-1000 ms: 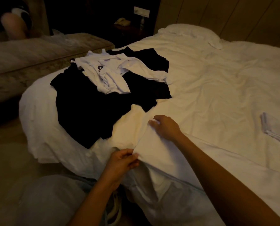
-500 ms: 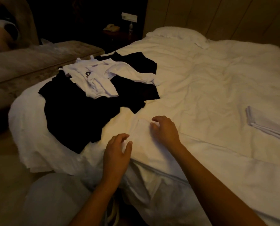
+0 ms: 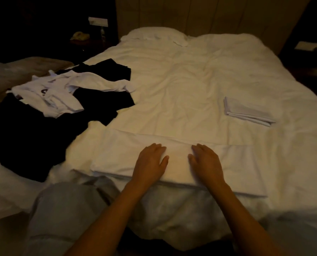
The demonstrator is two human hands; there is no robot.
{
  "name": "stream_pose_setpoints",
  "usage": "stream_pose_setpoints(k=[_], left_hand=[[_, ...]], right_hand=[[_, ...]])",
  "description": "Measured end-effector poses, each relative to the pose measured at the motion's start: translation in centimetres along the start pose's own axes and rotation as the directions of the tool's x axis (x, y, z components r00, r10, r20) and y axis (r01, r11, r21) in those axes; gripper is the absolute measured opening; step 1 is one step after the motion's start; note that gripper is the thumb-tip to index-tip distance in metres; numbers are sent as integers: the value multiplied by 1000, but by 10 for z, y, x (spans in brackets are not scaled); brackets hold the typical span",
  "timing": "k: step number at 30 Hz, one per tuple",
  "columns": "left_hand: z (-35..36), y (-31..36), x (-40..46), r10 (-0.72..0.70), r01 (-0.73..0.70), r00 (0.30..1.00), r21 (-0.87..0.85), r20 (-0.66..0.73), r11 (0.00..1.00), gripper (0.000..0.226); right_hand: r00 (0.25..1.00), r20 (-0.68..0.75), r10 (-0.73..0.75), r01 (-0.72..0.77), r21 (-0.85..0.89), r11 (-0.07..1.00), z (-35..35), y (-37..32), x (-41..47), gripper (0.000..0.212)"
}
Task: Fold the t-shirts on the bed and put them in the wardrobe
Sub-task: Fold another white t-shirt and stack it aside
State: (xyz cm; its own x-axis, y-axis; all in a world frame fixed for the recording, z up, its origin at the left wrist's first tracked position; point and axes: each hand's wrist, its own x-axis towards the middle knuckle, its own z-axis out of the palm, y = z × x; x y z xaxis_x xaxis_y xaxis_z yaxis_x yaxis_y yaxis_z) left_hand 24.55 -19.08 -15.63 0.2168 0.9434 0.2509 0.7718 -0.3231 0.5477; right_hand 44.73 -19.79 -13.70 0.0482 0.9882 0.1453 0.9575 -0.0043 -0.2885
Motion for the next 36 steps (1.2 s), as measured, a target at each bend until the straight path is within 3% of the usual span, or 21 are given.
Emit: stream_pose_setpoints(k=[3,7,10,13,15,17,20,23,25,27,30,34,36], left_hand=[[18,31,9,20,-25,997,59,72,998,58],[46,59,14,76,-101,985,158,157,982,68],[59,71,20,77,-112,983,207,170,972,58],[68,80,30,51,-87,986,236,156,968,57],[73,89,35,21,-50,986,175,165,983,56],[74,101,41,-40,47,984,-34,172,998,53],[68,113,48,-209,243,970,-467,124,850,43],[68,112,49,-317,299,945,-604,80,739,39],[74,109,49,-338,320,936,-622,94,714,40],[78,105,50,-364,327,928,-654,85,683,39],[73,102,47,-397,296,917,-716,29,632,35],[63,96,42,-415,262,908,-684,-65,680,35],[60,90,42,-457,291,889,-729,-34,619,38]], right_hand=[[997,-27,71,-72,-31,997,-10,36,-11,50],[990,-39,137,-138,-35,990,-18,78,-21,54],[980,-60,191,-192,-24,981,-25,106,-29,58],[944,-34,328,-324,101,941,-31,123,-37,68],[913,-8,409,-400,186,897,-35,127,-39,77],[885,3,466,-452,245,858,-40,127,-36,83],[841,123,527,-531,375,760,-45,133,-25,83],[821,254,512,-563,512,648,-46,141,-19,77],[806,326,494,-562,685,464,-49,141,-18,65],[807,402,432,-527,820,222,-58,134,-19,35],[826,449,341,-470,882,-22,-69,123,-19,19],[860,399,317,-402,914,-60,-85,108,-20,17],[875,373,310,-376,925,-53,-93,98,-22,15]])
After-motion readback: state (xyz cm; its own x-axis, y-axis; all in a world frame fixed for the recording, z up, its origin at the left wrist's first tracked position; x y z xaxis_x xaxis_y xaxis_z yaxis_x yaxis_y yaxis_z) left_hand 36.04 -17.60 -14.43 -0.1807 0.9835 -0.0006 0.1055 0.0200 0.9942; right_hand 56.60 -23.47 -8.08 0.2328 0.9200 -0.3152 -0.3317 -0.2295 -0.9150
